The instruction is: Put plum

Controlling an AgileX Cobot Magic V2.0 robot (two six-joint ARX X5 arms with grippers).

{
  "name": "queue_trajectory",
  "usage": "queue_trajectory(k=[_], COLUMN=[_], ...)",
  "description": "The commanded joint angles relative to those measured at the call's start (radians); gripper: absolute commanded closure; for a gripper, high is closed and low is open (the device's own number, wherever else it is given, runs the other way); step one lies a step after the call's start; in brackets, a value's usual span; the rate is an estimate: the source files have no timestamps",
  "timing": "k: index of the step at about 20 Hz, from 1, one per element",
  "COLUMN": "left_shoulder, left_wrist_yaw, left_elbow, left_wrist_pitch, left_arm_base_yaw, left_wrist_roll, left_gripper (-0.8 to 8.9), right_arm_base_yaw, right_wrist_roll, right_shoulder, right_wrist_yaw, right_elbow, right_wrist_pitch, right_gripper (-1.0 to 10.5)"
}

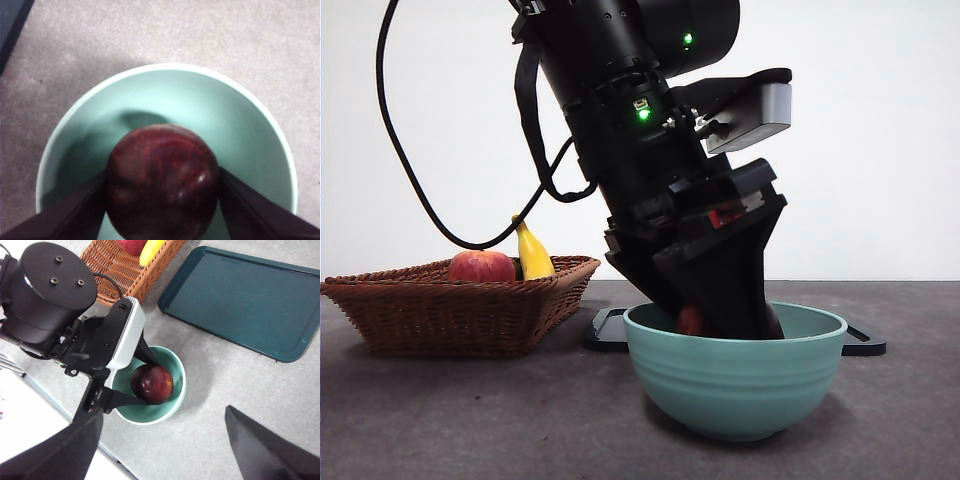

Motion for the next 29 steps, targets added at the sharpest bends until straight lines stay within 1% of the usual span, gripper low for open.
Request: queue_trajectory(k=[1,3,4,12,16,18,22,25,27,29], left_shoulder=[0.021,0.021,0.021,-0.003,-0.088,-0.149,-0.301,-0.413,-0.473,-0.521], left_wrist_yaw=[-0.003,-0.003,-0.003,-0.003,-0.003,-0.003,-0.003,0.007,0.064,0.185], left_elbow=[0.020,0.020,0.020,0.038,0.089,0.112,0.116,0.116,0.116,0.116], left_wrist_pitch=[0.003,0.003,0.003,-0.008,-0.024,-0.026,-0.036,-0.080,-0.126,-0.177], left_arm_base_yaw=[-0.014,-0.018,-0.018,-0.019,-0.010,0.009,0.080,0.173,0.249,0.336], left_wrist_roll=[0.009,0.009,0.008,-0.003,-0.007,-0.026,-0.072,-0.100,-0.109,-0.131], left_gripper=[4.90,4.31,4.25,4.25,4.25,4.25,4.25,4.25,4.25,4.25], right_arm_base_yaw=[0.004,0.004,0.004,0.004,0.004,0.004,0.004,0.004,0.004,0.004], right_wrist_roll=[0.010,0.010,0.010,0.010,0.010,0.010,0.010,0.010,0.009,0.009], right_shoulder=[0.004,0.004,0.004,0.004,0.004,0.004,0.004,0.004,0.004,0.004], right_wrist_yaw=[-0.001,-0.001,-0.001,-0.001,-0.001,-0.001,-0.001,-0.001,-0.001,-0.001], right_elbow=[0.019,0.019,0.019,0.019,0.019,0.019,0.019,0.019,0.019,0.019], right_wrist_pitch=[0.010,0.009,0.009,0.009,0.009,0.009,0.009,0.010,0.010,0.017], right_gripper=[5.6,5.6,5.6,5.6,5.6,5.6,5.6,5.6,5.6,5.6])
